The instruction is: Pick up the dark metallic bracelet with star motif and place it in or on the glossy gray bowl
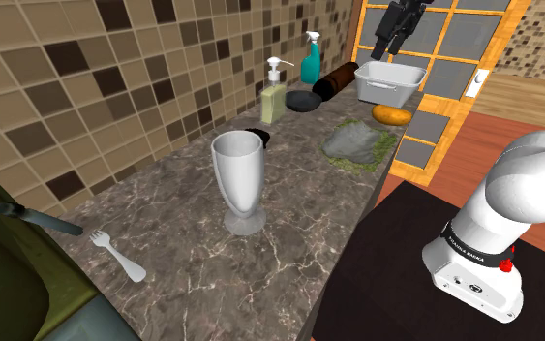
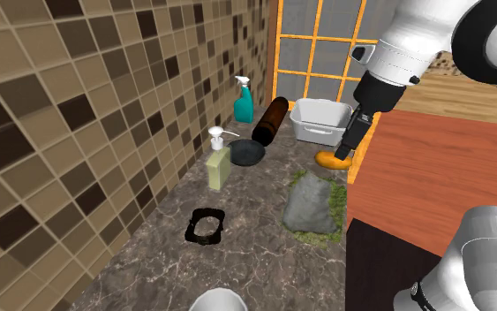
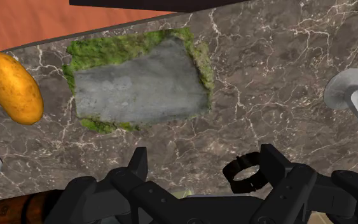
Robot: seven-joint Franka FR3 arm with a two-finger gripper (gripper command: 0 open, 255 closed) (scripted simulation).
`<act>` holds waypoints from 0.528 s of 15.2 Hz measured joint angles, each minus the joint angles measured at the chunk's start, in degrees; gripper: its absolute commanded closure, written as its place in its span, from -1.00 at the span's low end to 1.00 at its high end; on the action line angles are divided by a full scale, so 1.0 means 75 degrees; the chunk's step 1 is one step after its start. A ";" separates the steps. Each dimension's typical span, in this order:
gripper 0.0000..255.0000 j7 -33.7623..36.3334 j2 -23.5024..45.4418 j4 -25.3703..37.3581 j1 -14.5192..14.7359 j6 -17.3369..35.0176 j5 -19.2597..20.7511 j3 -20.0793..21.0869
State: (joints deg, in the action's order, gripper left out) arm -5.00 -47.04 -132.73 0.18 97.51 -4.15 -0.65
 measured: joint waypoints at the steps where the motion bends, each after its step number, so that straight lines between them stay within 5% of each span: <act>1: -1.00 0.0000 0.0000 0.0000 0.0000 0.0000 0.0000 0.0000; 8: -1.00 0.0282 0.1393 0.0061 0.0125 0.1179 -0.0034 0.0484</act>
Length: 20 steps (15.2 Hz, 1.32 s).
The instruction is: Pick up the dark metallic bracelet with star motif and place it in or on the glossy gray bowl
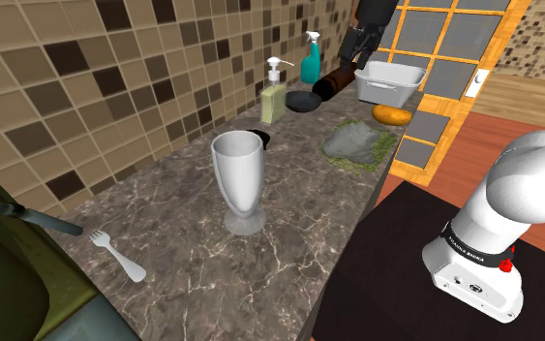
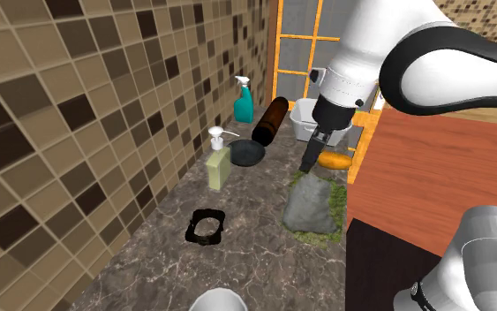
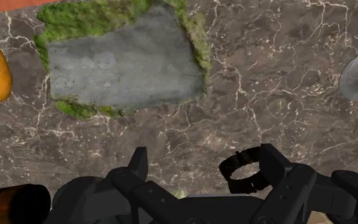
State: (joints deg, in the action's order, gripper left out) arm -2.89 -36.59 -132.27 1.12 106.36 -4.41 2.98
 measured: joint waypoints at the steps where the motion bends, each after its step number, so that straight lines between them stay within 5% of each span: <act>1: -1.00 0.0003 0.0203 0.0018 0.0001 0.0156 0.0021 0.0036; 10: -1.00 0.0594 0.2615 0.0797 0.0088 0.1533 0.0318 0.0725; 20: -1.00 0.1430 0.5616 0.2541 0.0266 0.2389 0.1272 0.1167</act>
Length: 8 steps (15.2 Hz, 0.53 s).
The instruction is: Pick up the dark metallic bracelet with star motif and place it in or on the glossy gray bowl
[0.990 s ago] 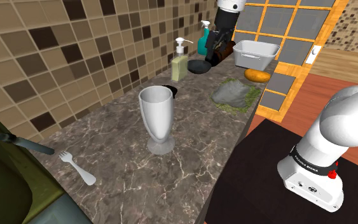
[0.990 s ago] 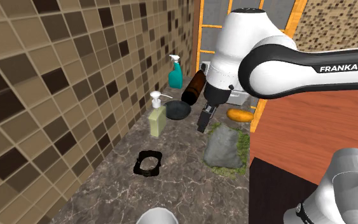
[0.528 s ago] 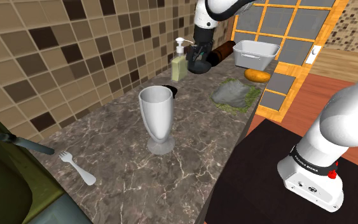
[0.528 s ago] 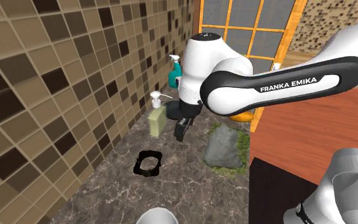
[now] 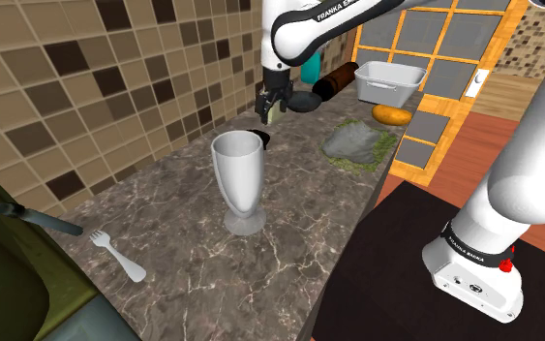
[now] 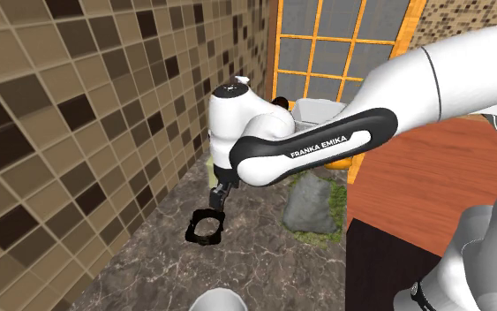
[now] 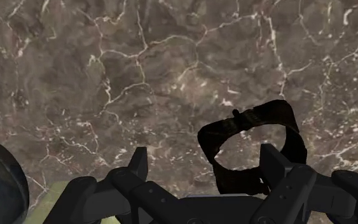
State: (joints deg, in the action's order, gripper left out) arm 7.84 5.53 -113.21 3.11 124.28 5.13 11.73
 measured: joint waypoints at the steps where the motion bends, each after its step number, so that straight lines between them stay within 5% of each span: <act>1: -1.00 0.0101 0.0247 0.0196 0.0054 -0.0004 0.0102 0.0027; 8: -1.00 0.0395 0.1523 0.0997 0.0236 0.0297 0.0552 -0.0002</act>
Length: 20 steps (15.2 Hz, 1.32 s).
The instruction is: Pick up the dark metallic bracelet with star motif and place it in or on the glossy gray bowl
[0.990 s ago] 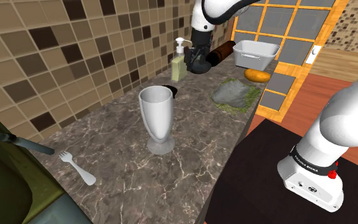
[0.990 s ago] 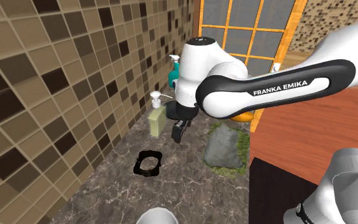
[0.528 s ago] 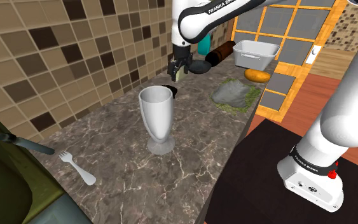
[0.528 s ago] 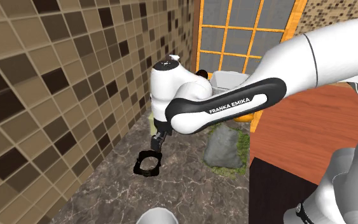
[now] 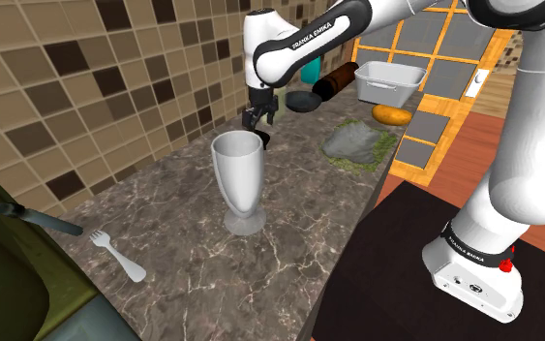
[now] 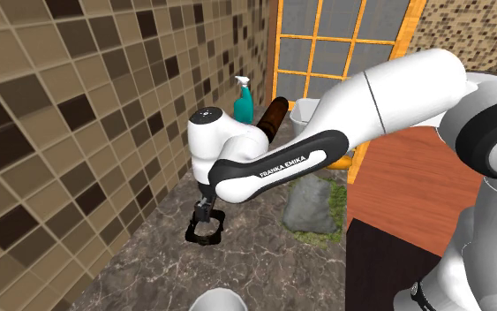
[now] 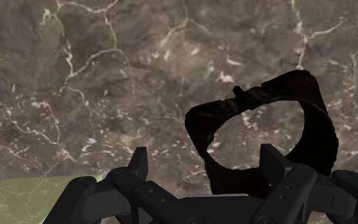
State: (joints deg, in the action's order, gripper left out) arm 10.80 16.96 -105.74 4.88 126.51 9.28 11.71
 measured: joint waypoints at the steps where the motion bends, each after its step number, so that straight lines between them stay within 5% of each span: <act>1: -1.00 0.0019 0.0072 -0.0005 0.0007 0.0074 0.0025 -0.0008; 10: -1.00 0.0061 0.0265 -0.0093 0.0014 0.0351 0.0094 -0.0039; 11: 1.00 0.0061 0.0265 -0.0093 0.0014 0.0351 0.0094 -0.0039; 20: 1.00 0.0061 0.0259 -0.0086 0.0014 0.0352 0.0091 -0.0038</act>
State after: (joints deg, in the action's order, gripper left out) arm 11.26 18.90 -106.38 4.99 129.15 9.96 11.43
